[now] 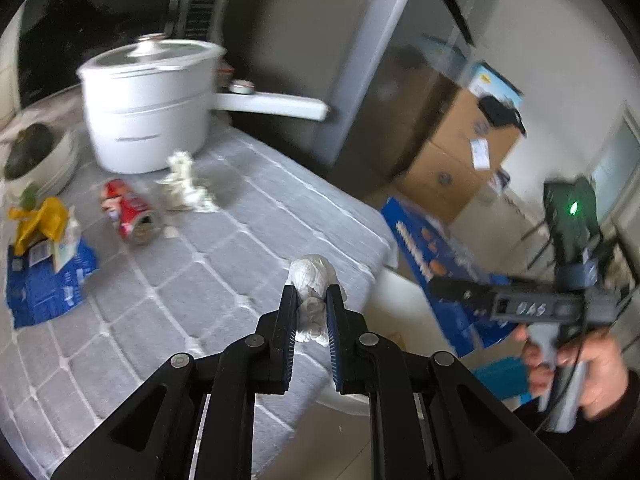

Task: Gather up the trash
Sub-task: 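Carry the tissue and blue box to the bin and open both grippers, then grasp the torn blue milk carton with the left gripper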

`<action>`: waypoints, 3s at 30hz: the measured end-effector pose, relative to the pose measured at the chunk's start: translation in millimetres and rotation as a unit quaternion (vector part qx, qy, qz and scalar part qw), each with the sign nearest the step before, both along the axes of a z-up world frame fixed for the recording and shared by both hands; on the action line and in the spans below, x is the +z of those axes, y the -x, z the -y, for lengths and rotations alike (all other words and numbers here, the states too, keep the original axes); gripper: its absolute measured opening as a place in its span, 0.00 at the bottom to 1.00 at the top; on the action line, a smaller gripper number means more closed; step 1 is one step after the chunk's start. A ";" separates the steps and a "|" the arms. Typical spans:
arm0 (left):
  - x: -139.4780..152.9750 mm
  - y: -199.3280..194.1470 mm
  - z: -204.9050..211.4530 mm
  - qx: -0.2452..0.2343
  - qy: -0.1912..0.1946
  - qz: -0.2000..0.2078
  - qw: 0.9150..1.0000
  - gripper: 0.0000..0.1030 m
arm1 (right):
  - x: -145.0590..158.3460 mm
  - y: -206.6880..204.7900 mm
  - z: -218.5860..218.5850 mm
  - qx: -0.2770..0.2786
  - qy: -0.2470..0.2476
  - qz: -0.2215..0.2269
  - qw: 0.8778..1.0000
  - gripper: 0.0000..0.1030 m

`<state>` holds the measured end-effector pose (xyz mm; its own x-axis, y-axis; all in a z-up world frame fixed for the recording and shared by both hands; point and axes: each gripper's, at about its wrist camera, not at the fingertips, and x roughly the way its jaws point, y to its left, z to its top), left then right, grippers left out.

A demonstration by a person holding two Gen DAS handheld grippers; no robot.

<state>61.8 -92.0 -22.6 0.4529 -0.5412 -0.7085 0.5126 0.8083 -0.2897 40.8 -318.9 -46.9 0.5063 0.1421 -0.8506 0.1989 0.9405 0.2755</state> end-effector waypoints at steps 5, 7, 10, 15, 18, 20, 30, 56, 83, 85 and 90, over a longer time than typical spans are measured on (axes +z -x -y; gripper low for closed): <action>-17.6 17.5 44.1 -0.062 -0.026 -0.009 0.998 0.15 | -0.1 25.4 23.8 -0.018 0.006 -0.002 1.000 0.91; -26.7 24.9 63.9 -0.087 -0.040 -0.013 0.995 0.15 | -2.8 36.2 34.6 -0.025 0.007 -0.013 1.000 0.91; -40.5 33.5 91.4 -0.119 -0.054 -0.019 0.991 0.15 | -2.5 50.3 48.6 -0.033 0.017 -0.018 0.999 0.91; -66.3 38.9 132.3 -0.155 -0.077 -0.034 0.984 0.15 | -11.2 64.2 68.0 -0.040 0.021 -0.035 0.998 0.91; -83.3 35.6 147.1 -0.161 -0.089 -0.046 0.982 0.15 | -21.4 67.4 75.6 -0.041 0.023 -0.057 0.997 0.91; -94.9 33.1 155.5 -0.159 -0.097 -0.056 0.981 0.15 | -28.0 69.4 79.1 -0.040 0.028 -0.072 0.996 0.91; -112.4 14.7 156.3 -0.117 -0.100 -0.098 0.983 0.64 | -41.7 68.6 81.8 -0.030 0.026 -0.097 0.995 0.91; -45.1 -12.2 -7.1 0.040 -0.059 -0.052 0.996 0.92 | -98.0 3.3 35.7 -0.006 -0.018 -0.168 0.986 0.99; -18.6 -43.6 -168.2 0.235 -0.070 -0.036 0.969 0.92 | -26.0 -23.4 -37.0 0.043 0.023 -0.031 0.998 0.99; -22.1 -49.8 -180.0 0.248 -0.074 -0.043 0.965 0.92 | -27.9 -31.7 -48.6 0.051 0.021 -0.029 0.998 0.99; -32.0 -65.9 -187.8 0.258 -0.110 -0.039 0.959 0.92 | -33.4 -50.8 -73.2 0.070 0.024 -0.031 0.997 0.99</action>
<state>127.7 95.8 -54.6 0.5607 -0.0938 -0.8227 0.0118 0.9944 -0.1054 91.6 -245.7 -80.3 0.4298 0.1662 -0.8875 0.0804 0.9720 0.2210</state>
